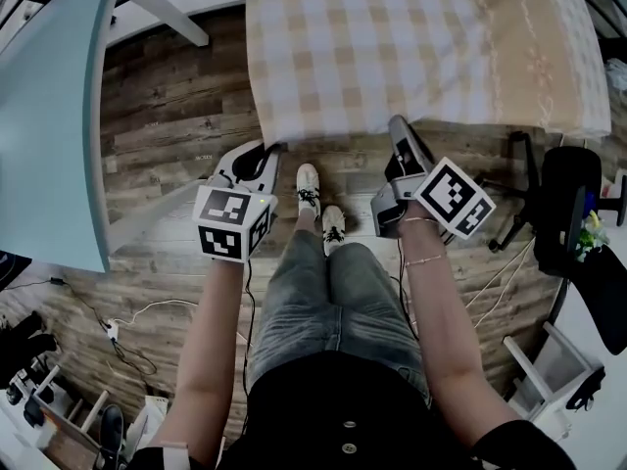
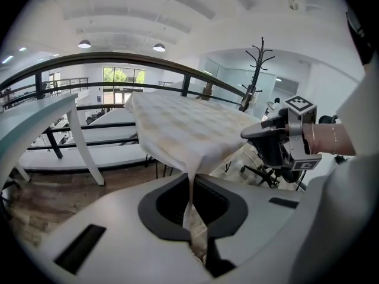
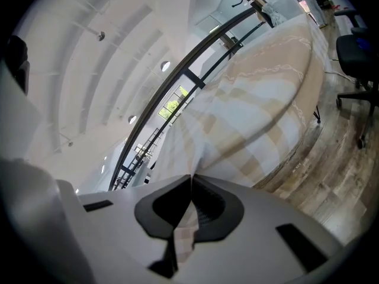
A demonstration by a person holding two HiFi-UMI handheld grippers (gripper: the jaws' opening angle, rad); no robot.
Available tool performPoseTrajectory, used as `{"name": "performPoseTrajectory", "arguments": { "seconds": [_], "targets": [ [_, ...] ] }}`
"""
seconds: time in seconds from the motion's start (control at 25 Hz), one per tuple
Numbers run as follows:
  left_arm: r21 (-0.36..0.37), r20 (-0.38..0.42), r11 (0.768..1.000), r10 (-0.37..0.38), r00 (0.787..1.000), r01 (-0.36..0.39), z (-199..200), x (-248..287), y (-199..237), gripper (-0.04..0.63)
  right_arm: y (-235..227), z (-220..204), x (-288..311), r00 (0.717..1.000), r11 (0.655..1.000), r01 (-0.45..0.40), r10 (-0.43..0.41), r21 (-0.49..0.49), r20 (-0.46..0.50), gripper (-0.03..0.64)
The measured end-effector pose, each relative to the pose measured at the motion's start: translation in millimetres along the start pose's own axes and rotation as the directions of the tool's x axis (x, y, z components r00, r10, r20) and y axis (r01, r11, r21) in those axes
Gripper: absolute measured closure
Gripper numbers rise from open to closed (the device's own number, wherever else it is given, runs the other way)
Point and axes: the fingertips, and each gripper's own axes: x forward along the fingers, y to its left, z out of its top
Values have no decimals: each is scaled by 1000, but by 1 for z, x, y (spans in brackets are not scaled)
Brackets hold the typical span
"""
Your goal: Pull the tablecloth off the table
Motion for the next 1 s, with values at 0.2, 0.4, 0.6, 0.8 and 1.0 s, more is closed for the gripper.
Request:
{"name": "performPoseTrajectory", "arguments": {
  "seconds": [0.2, 0.4, 0.6, 0.8, 1.0],
  "targets": [
    [0, 22, 1000, 20, 1000, -20, -12, -13, -30, 578, -7, -3, -30, 999, 999, -33, 33, -22, 8, 589],
    [-3, 33, 999, 34, 999, -34, -28, -26, -49, 578, -14, -11, -52, 998, 998, -58, 58, -25, 2, 589],
    [7, 15, 1000, 13, 1000, -13, -42, -41, -79, 578, -24, -18, -80, 999, 999, -41, 41, -16, 0, 589],
    [4, -3, 1000, 1, 1000, -1, -60, -64, -119, 578, -33, -26, -123, 999, 999, -39, 39, -8, -1, 589],
    [36, -5, 997, -74, 997, 74, -76, -71, -128, 578, -38, -39, -145, 998, 1000, 3, -3, 1, 65, 589]
  ]
}}
